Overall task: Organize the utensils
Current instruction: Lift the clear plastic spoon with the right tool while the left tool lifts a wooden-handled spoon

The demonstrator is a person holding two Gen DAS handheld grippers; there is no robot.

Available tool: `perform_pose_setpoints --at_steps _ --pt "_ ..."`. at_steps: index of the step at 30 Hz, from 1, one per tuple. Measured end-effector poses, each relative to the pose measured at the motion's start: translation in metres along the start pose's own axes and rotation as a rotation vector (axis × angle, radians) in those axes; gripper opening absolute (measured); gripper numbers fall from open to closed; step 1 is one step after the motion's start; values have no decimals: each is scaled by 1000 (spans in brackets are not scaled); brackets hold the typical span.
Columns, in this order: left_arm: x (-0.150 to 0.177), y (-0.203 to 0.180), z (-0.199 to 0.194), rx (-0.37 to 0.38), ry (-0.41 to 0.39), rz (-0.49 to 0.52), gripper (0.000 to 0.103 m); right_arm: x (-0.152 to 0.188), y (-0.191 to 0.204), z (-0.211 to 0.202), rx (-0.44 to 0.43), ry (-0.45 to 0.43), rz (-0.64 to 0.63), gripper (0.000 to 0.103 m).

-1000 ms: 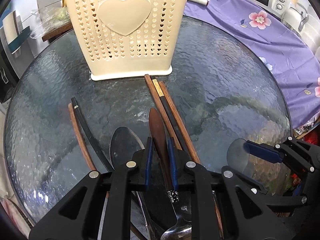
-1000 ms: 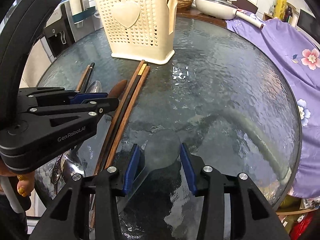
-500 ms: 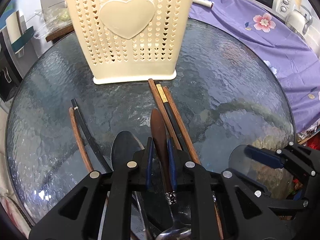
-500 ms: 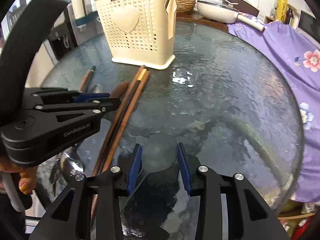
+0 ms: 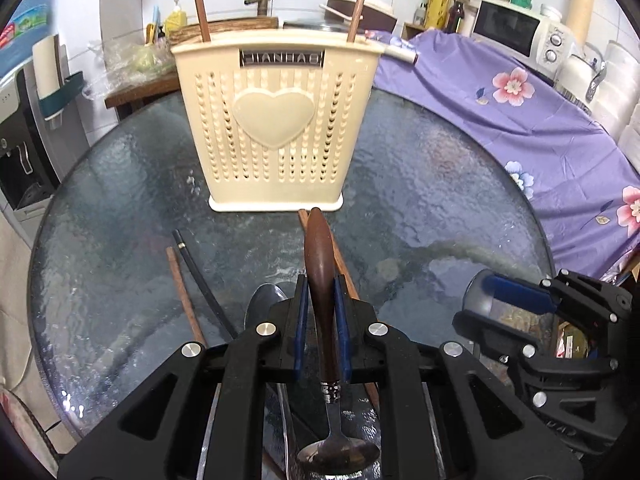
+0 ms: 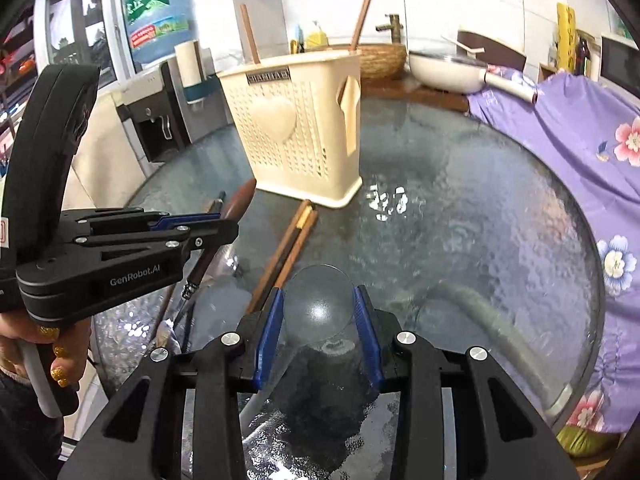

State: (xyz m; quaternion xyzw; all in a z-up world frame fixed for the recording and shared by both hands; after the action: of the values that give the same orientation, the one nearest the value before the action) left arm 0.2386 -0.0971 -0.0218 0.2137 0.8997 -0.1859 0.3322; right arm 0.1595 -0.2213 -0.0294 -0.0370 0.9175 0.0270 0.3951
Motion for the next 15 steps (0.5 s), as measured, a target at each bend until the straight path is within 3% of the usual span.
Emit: perform_pose_setpoints --at_steps 8,15 --pt "-3 -5 -31 5 -68 11 14 -13 4 -29 -13 -94 -49 35" --pt "-1 -7 -44 12 -104 22 14 -16 5 -41 2 -122 -81 35"
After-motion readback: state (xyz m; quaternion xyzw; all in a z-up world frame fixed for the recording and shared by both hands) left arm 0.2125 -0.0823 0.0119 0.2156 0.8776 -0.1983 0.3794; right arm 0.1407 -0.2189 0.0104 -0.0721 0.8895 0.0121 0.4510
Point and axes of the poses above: each gripper's, at about its wrist camera, not at the fingertips, and z roughly the way its jaws point, y to its left, x to its underside, the point moved 2 cm from there along z, roughly the way its jaws point, and after that the axes turned 7 degrees about x, right-handed, at the moved point
